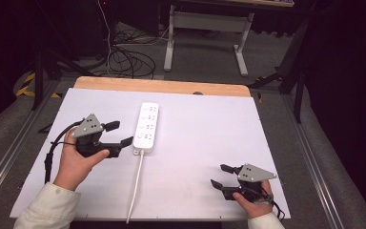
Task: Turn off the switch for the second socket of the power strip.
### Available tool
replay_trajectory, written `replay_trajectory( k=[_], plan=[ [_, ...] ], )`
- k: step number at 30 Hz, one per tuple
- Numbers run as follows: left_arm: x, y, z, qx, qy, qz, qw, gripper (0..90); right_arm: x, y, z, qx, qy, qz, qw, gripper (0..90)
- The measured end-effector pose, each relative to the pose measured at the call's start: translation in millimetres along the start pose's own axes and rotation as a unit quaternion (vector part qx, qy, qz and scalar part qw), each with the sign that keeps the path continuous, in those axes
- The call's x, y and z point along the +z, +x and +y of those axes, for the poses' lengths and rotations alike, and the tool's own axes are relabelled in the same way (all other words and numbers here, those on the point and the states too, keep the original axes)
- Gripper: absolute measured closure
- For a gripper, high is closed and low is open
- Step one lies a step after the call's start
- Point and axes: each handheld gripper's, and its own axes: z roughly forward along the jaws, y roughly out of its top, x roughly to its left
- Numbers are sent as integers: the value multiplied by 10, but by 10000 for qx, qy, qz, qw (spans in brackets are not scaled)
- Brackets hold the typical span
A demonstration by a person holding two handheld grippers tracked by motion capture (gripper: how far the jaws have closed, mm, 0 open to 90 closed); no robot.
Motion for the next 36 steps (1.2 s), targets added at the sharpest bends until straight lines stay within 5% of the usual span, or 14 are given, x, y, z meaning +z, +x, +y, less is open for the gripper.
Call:
replay_trajectory(
  k=[3,10,17,28,36],
  plan=[
    [-74,-29,-85,154,-26,36,9999,264,0,1,0,-3,-9,9,10000,350],
    [-275,-68,-266,14,-222,-66,9997,217,-3,2,1,3,-16,10,10000,347],
    [-381,-96,-550,-571,-214,-160,9980,177,-3,3,0,6,-6,11,10000,347],
    [-540,-129,-929,-363,-222,166,9990,168,-5,4,-2,1,10,5,10000,344],
    [-617,-155,-1163,-439,-256,233,9984,155,-1,2,-5,-2,25,12,10000,342]
  ],
)
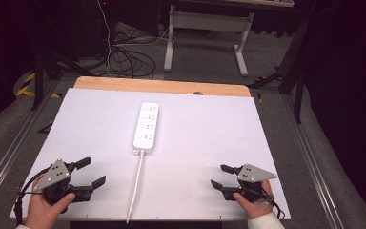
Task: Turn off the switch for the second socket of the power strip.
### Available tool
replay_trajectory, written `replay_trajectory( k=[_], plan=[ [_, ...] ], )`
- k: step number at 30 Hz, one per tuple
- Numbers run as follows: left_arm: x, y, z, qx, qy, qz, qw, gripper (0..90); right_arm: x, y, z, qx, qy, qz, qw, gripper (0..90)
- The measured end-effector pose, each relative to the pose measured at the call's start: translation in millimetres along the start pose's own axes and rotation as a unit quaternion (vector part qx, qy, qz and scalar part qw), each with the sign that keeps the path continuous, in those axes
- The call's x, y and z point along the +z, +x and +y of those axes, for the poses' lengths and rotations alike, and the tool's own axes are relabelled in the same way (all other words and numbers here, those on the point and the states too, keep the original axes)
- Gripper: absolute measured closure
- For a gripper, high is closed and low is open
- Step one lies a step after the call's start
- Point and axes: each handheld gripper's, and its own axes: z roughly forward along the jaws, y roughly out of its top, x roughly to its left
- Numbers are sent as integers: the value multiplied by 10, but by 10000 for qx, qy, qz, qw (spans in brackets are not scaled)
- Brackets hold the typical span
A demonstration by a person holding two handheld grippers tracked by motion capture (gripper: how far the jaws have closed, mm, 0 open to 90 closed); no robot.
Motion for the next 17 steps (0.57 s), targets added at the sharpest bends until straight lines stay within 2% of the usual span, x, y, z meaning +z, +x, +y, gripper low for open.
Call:
replay_trajectory(
  k=[1,2,4,7,12,15,17],
  plan=[
    [-4,-9,-29,4,-10,59,10000,153,0,0,0,3,-5,7,10000,341],
    [-10,-15,-59,98,-45,128,9999,152,0,-1,-1,1,-3,7,10000,341],
    [-9,-53,-114,133,-99,137,9998,149,1,-3,-2,-7,4,0,10000,340],
    [-9,-86,-140,188,-52,124,9997,141,2,-6,-4,-4,7,16,10000,338],
    [0,-45,-157,12,-34,106,9999,136,0,-11,-6,-19,14,21,10000,335],
    [9,-33,-151,-219,-53,73,9997,135,4,-12,-8,-12,18,31,10000,334],
    [10,-39,-147,-220,-48,99,9997,131,11,-12,-8,-2,35,49,10000,333]
  ],
)
